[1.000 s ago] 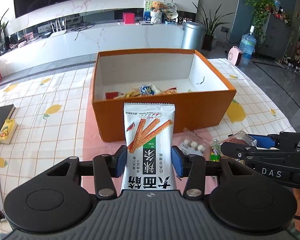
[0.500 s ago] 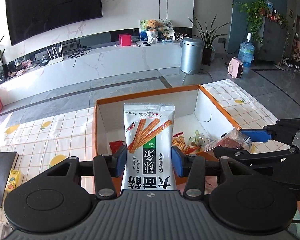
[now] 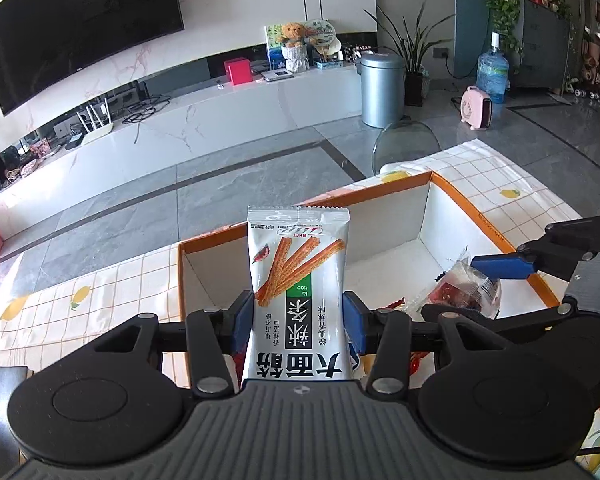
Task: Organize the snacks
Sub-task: 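Lower both packets into the orange box and open both tools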
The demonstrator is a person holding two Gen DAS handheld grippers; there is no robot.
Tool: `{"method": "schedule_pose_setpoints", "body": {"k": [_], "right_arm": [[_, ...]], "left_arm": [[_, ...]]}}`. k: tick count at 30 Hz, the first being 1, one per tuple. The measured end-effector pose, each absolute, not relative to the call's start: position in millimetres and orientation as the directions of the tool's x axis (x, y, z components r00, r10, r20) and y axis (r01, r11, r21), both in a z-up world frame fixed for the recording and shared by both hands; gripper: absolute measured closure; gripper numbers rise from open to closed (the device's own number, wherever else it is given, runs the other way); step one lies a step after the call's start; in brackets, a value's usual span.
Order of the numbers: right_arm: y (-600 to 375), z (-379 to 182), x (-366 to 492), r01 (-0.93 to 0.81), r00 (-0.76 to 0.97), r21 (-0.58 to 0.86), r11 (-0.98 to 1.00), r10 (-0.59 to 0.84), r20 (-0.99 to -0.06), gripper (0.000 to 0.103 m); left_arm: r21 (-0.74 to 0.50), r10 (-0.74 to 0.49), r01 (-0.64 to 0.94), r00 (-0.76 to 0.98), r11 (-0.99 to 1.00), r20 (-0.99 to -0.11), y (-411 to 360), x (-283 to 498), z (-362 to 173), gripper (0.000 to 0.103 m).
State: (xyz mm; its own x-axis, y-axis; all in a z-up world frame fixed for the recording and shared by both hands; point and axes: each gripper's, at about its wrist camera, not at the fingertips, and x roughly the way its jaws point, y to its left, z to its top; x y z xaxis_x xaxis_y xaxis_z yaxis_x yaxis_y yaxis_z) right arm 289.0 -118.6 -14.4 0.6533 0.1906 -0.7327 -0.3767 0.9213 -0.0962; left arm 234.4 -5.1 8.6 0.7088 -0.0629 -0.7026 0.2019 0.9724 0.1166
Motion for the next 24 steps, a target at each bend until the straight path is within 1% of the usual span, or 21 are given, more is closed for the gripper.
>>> {"method": "schedule_pose_setpoints", "body": {"k": [6, 13, 19, 22, 24], "right_arm": [[-109.4, -43.5, 322.3, -0.376, 0.592, -0.126, 0.918, 0.134, -0.795, 0.055], [-101.7, -66.6, 344.8, -0.405, 0.552, -0.192, 0.894, 0.071, -0.831, 0.055], [-96.9, -72.6, 354.1, -0.413, 0.549, -0.230, 0.881, 0.039, -0.835, 0.054], [-93.3, -72.0, 355.0, -0.417, 0.564, -0.267, 0.869, 0.017, -0.826, 0.054], [-91.7, -70.1, 353.0, -0.407, 0.588, -0.300, 0.863, -0.003, -0.809, 0.054]], "left_arm": [[0.146, -0.045, 0.238, 0.650, 0.960, -0.758, -10.8, 256.1, -21.0, 0.050], [0.145, -0.017, 0.241, 0.564, 0.960, -0.825, -5.8, 274.7, -49.4, 0.049], [0.143, -0.007, 0.231, 0.545, 0.962, -0.838, -3.2, 282.7, -50.0, 0.049], [0.180, 0.034, 0.211, 0.556, 0.961, -0.831, -3.9, 287.6, -49.7, 0.049], [0.242, 0.094, 0.189, 0.571, 0.952, -0.816, -6.7, 287.8, -48.6, 0.049]]}}
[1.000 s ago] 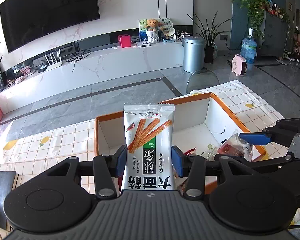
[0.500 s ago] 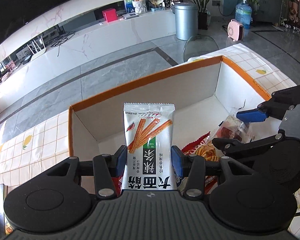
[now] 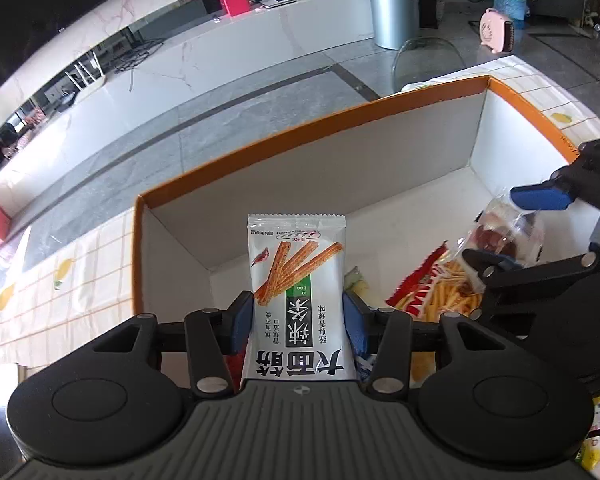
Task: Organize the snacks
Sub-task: 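Lower both packets into the orange box and open both tools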
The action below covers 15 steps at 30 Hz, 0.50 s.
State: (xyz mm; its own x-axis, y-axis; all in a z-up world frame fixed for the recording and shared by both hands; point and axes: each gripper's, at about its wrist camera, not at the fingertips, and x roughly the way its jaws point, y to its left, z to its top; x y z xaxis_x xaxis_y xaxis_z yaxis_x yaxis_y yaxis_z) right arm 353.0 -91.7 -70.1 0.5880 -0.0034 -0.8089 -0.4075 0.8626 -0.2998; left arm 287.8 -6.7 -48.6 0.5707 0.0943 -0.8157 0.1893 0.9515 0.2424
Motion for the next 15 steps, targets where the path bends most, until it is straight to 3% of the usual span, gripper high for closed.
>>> {"method": "schedule_pose_setpoints", "body": {"k": [4, 15], "right_arm": [[-91.5, -67.1, 357.2, -0.389, 0.604, -0.321, 0.864, -0.024, -0.797, 0.054], [-86.1, -79.3, 368.2, -0.398, 0.583, -0.380, 0.835, -0.090, -0.807, 0.050]], "left_arm": [[0.300, 0.169, 0.153, 0.556, 0.942, -0.814, -4.3, 292.9, -49.8, 0.048], [0.326, 0.203, 0.165, 0.510, 0.931, -0.836, -1.1, 301.1, -60.6, 0.042]]}}
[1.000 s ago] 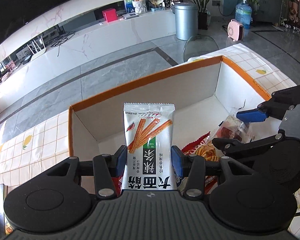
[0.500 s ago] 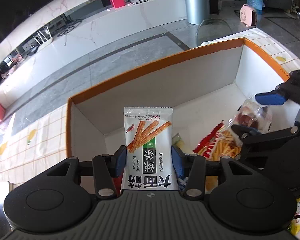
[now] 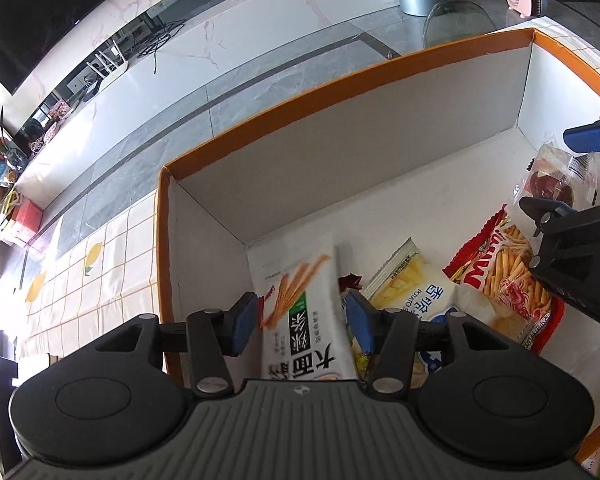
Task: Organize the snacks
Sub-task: 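Lower both packets into the orange box and open both tools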
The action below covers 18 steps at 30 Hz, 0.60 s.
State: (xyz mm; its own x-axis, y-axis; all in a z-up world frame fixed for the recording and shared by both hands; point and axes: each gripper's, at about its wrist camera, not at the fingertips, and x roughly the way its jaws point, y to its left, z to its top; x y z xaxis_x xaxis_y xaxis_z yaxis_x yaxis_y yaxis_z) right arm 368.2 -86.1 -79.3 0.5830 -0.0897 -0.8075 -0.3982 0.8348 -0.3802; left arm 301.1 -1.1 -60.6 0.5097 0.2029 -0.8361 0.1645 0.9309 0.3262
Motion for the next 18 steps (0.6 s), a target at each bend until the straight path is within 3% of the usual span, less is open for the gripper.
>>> {"method": "schedule_pose_setpoints", "body": {"k": [3, 7, 9, 12, 18], "right_arm": [[-85.0, -79.4, 366.6, -0.403, 0.586, -0.393, 0.827, -0.097, -0.804, 0.050], [-83.7, -79.2, 361.6, -0.408, 0.588, -0.404, 0.819, -0.103, -0.802, 0.047], [-84.2, -77.1, 358.5, -0.412, 0.592, -0.406, 0.816, -0.098, -0.800, 0.041], [-83.4, -72.5, 354.4, -0.419, 0.599, -0.414, 0.808, -0.097, -0.795, 0.033], [-80.8, -58.2, 337.9, -0.432, 0.624, -0.425, 0.796, -0.076, -0.777, 0.028]], "left_arm": [[0.323, 0.200, 0.160, 0.514, 0.933, -0.834, 0.3, 299.9, -59.3, 0.041], [0.325, 0.194, 0.164, 0.530, 0.932, -0.825, 0.3, 294.2, -55.6, 0.026], [0.333, 0.198, 0.167, 0.537, 0.928, -0.820, -1.0, 292.2, -54.4, 0.023], [0.324, 0.190, 0.163, 0.541, 0.932, -0.819, -1.4, 288.9, -50.6, 0.021], [0.288, 0.162, 0.126, 0.587, 0.949, -0.793, -0.2, 276.9, -33.7, 0.019]]}}
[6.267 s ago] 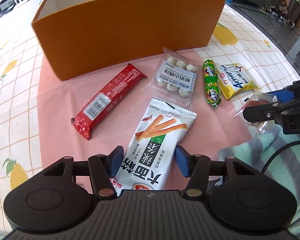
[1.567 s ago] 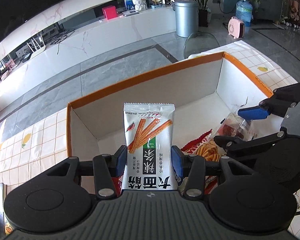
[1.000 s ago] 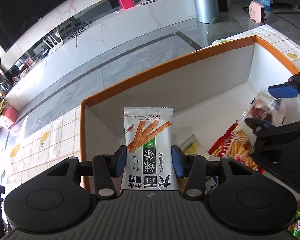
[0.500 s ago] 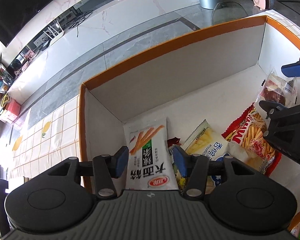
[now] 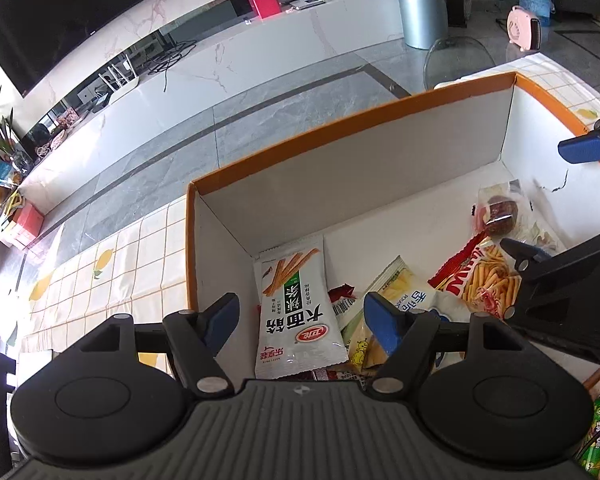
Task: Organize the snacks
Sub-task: 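Withdraw both tools from the box back toward the remaining snacks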
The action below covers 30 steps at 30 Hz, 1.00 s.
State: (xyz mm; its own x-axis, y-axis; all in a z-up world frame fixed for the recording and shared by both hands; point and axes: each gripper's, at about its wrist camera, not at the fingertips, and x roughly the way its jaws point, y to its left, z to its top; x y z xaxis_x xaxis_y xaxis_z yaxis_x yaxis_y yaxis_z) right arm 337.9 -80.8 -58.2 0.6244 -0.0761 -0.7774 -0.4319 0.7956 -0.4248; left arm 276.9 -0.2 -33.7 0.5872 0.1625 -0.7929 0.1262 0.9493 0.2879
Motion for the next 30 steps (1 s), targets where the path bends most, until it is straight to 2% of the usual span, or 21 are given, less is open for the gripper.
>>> {"method": "schedule_pose_setpoints", "body": {"k": [2, 3, 5, 12, 30], "right_arm": [[-80.8, -52.7, 327.0, -0.430, 0.635, -0.426, 0.796, -0.069, -0.769, 0.027], [-81.7, -49.3, 326.0, -0.429, 0.641, -0.426, 0.796, -0.064, -0.765, 0.022], [-83.3, -42.7, 322.9, -0.427, 0.660, -0.430, 0.795, -0.052, -0.750, 0.019], [-90.1, -23.2, 298.4, -0.400, 0.694, -0.415, 0.817, -0.025, -0.719, 0.019], [-123.1, 7.1, 193.4, -0.326, 0.752, -0.243, 0.914, 0.095, -0.652, 0.017]], "left_arm": [[0.280, 0.158, 0.111, 0.606, 0.954, -0.779, -0.1, 270.0, -28.1, 0.019], [0.275, 0.155, 0.105, 0.616, 0.956, -0.773, 0.5, 266.8, -24.7, 0.019], [0.263, 0.146, 0.095, 0.632, 0.960, -0.761, 1.7, 259.8, -18.9, 0.019], [0.244, 0.129, 0.081, 0.667, 0.966, -0.734, -0.2, 231.7, -3.6, 0.019], [0.132, 0.052, 0.057, 0.718, 0.990, -0.694, 8.1, 141.1, 24.5, 0.019]]}}
